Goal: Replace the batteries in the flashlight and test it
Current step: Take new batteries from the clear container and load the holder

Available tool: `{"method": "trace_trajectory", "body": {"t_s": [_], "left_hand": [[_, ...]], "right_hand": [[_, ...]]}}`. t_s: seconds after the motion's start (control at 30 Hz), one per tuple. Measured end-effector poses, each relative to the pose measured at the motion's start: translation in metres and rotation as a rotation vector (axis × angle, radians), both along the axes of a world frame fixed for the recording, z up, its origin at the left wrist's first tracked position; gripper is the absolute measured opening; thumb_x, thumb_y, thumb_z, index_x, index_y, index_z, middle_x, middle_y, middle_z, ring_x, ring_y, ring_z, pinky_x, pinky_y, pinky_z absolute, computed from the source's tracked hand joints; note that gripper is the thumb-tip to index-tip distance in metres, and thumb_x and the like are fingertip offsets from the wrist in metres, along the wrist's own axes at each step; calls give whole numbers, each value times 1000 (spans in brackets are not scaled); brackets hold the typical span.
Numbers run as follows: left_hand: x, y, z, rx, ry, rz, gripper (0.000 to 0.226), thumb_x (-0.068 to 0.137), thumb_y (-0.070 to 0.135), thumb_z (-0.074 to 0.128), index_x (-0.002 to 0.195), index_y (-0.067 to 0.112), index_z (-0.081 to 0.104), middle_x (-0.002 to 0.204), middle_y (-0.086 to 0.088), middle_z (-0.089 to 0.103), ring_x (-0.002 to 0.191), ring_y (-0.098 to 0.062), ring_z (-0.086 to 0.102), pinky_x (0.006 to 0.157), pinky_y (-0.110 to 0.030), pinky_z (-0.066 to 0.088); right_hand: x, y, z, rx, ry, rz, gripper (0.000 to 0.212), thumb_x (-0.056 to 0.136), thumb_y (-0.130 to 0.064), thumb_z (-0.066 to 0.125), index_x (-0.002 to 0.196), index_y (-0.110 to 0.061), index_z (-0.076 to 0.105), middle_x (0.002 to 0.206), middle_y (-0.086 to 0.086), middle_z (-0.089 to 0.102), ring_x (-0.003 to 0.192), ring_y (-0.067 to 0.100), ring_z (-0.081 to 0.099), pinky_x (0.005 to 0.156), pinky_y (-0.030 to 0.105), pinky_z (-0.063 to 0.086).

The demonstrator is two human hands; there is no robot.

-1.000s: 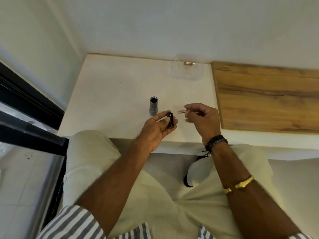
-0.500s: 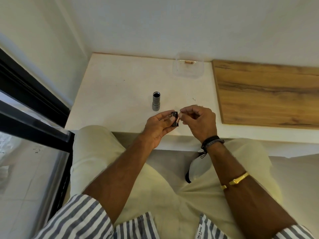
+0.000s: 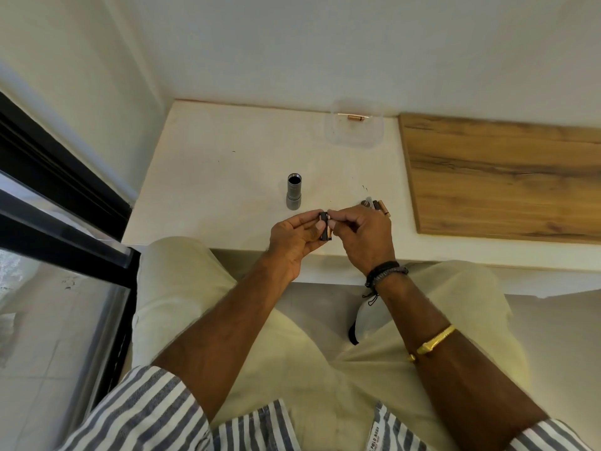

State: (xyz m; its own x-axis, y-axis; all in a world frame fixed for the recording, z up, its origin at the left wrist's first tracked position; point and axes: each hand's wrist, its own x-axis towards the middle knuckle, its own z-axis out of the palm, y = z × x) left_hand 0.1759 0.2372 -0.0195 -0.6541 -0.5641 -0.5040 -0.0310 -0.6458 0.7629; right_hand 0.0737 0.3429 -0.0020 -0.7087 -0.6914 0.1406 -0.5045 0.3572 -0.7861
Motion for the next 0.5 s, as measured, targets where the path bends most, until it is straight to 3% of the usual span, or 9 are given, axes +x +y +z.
{"method": "trace_trajectory", "body": {"t_s": [0.17, 0.33, 0.5], "left_hand": [[-2, 2, -1, 20, 7, 27, 27, 86, -2, 68, 113, 2, 68, 97, -9, 76, 86, -22, 74, 78, -35, 61], [-3, -2, 0, 24, 41, 23, 25, 88, -2, 66, 113, 4, 68, 101, -9, 76, 88, -21, 74, 78, -31, 61], [-3, -7, -3, 75, 42, -2, 26, 90, -1, 64, 115, 2, 66, 108, -15, 73, 93, -24, 73, 81, -33, 60]], "right_hand": [[2, 0, -1, -24, 29, 0, 21, 89, -1, 71, 109, -7, 78, 98, 9, 75, 89, 16, 67, 87, 20, 53], [2, 0, -4, -15, -17, -43, 15, 86, -1, 75, 97, -9, 81, 88, 7, 77, 79, 17, 70, 78, 22, 58], [-3, -4, -6, 23, -56, -9, 13, 87, -5, 76, 97, -11, 81, 86, 3, 75, 73, 9, 67, 72, 9, 51]]}}
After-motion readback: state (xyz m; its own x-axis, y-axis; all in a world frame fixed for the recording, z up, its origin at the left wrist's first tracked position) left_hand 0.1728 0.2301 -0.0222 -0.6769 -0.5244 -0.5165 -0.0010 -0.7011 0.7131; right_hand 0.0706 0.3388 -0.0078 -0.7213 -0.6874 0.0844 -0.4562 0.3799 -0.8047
